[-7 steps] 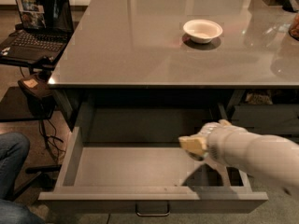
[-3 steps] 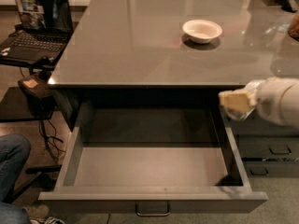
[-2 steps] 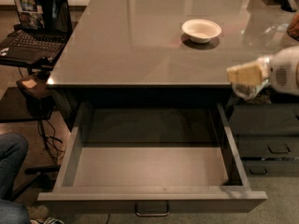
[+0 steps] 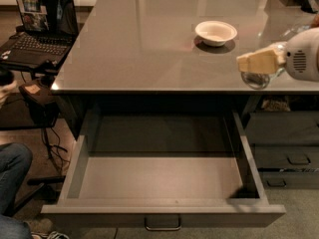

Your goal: Pick 7up can from top drawer and place on counter

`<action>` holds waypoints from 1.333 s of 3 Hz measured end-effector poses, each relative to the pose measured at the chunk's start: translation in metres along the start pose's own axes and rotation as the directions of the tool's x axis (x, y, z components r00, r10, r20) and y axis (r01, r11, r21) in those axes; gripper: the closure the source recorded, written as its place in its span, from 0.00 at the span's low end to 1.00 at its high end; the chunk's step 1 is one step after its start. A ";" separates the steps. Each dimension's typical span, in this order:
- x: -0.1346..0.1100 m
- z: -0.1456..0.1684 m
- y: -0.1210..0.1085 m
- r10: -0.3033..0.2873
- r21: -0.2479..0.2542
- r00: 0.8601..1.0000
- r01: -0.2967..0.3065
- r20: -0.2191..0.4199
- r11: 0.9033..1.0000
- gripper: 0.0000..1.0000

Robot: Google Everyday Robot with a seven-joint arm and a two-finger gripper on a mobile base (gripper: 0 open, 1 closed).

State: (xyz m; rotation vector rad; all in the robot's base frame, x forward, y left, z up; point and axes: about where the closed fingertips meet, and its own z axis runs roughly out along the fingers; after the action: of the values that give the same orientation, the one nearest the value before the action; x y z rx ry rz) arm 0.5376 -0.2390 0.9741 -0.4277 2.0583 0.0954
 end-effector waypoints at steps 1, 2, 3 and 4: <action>-0.062 0.005 0.036 -0.055 -0.125 0.993 0.068 0.104 0.990 1.00; -0.150 0.012 0.111 -0.102 -0.251 0.963 0.166 0.249 0.954 1.00; -0.147 0.018 0.112 -0.103 -0.253 0.962 0.169 0.253 0.953 1.00; -0.158 0.071 0.146 -0.142 -0.280 0.945 0.227 0.293 0.933 1.00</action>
Offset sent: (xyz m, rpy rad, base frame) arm 0.0604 0.2473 0.1628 0.1226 -0.2485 0.4751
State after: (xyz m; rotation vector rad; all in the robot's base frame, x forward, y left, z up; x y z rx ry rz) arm 0.6171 -0.0439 1.0576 -0.7613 1.7280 0.3476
